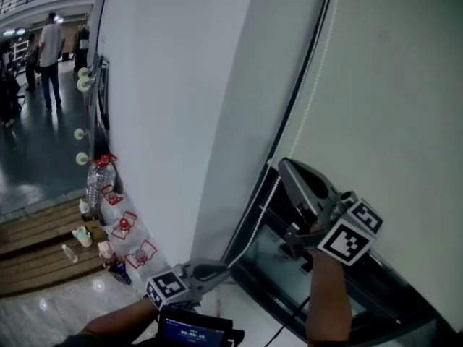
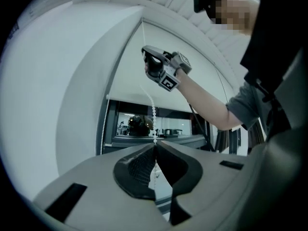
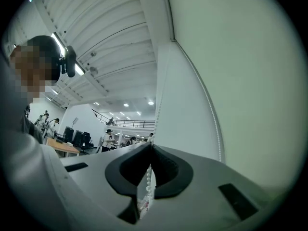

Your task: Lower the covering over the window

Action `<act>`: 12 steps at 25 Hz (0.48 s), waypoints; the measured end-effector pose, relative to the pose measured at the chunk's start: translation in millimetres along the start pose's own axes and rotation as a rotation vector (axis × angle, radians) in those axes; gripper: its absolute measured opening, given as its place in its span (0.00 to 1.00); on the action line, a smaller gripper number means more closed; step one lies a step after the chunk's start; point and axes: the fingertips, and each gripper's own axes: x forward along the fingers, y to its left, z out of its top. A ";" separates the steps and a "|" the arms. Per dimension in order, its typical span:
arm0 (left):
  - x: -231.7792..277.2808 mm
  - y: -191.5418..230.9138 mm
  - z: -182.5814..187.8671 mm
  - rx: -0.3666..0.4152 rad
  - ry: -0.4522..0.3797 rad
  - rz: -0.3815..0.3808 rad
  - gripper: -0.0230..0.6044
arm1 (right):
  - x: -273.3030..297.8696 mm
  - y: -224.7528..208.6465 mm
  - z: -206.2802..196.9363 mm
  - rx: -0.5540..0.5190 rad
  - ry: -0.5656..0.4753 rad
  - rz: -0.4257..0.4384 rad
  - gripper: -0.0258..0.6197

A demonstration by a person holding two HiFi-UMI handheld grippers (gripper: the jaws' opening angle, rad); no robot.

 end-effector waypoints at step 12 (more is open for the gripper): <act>-38.0 18.1 50.3 -0.016 -0.076 0.011 0.22 | 6.7 8.3 -36.8 -0.151 0.097 -0.046 0.04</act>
